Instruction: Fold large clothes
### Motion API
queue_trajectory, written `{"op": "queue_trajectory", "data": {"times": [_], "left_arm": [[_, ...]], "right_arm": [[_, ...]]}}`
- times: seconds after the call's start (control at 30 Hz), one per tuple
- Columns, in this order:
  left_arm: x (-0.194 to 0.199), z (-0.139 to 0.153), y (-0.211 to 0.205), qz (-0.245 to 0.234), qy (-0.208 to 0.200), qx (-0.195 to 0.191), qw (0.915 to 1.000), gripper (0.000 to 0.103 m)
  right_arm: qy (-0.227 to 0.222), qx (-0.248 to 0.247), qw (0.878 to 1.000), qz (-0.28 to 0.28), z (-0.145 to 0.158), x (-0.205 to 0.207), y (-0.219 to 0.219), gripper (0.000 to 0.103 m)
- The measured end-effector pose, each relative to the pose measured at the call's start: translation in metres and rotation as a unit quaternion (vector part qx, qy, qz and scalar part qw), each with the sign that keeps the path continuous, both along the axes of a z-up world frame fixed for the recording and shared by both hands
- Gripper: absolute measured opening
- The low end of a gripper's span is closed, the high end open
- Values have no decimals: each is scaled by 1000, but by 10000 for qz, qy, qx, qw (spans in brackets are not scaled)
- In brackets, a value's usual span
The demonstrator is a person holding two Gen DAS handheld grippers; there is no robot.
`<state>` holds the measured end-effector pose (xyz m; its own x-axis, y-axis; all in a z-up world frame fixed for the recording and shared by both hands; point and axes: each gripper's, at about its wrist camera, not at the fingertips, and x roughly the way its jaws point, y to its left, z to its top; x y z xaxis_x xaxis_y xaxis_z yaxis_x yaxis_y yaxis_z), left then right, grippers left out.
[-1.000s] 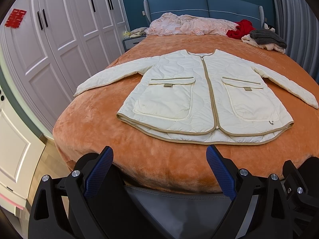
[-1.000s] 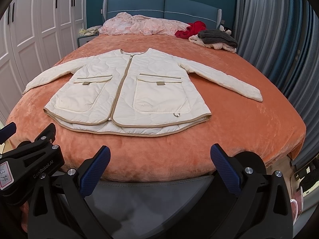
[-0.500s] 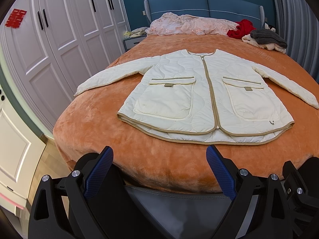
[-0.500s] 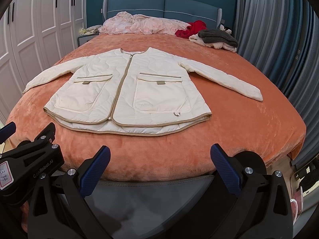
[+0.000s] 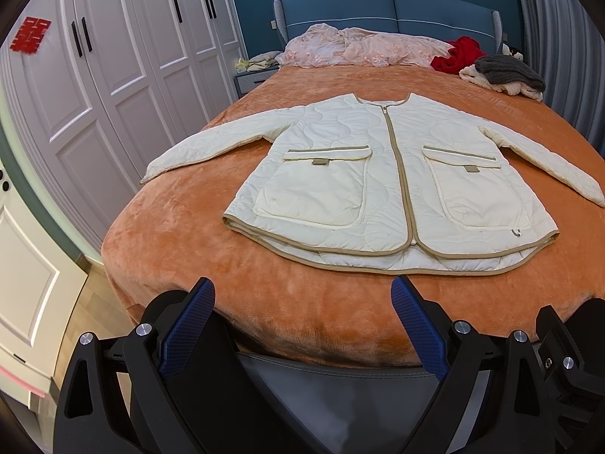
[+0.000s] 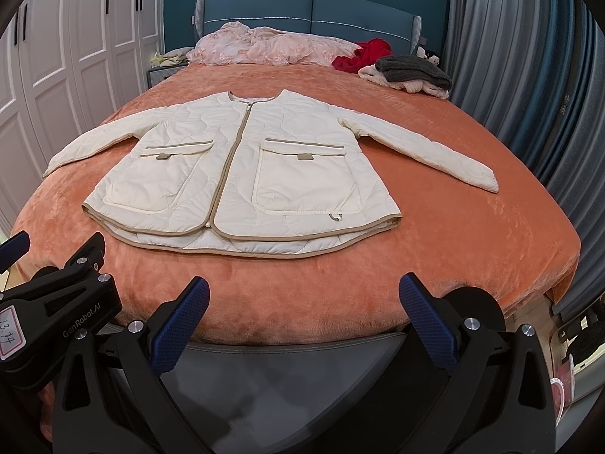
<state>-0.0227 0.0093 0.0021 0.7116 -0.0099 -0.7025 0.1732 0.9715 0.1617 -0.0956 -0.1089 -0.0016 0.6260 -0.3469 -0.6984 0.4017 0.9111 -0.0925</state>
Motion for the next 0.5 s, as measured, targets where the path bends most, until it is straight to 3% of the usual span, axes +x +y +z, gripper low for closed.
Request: {"op": "queue_trajectory", "data": {"times": [0.3, 0.5], "left_arm": [[2, -4, 7, -10, 64, -5, 10000, 92], [18, -6, 11, 136, 2, -51, 9999, 92]], "right_arm": [[71, 97, 9999, 69, -9, 0, -2, 98], [63, 521, 9986, 5, -19, 13, -32, 98]]}}
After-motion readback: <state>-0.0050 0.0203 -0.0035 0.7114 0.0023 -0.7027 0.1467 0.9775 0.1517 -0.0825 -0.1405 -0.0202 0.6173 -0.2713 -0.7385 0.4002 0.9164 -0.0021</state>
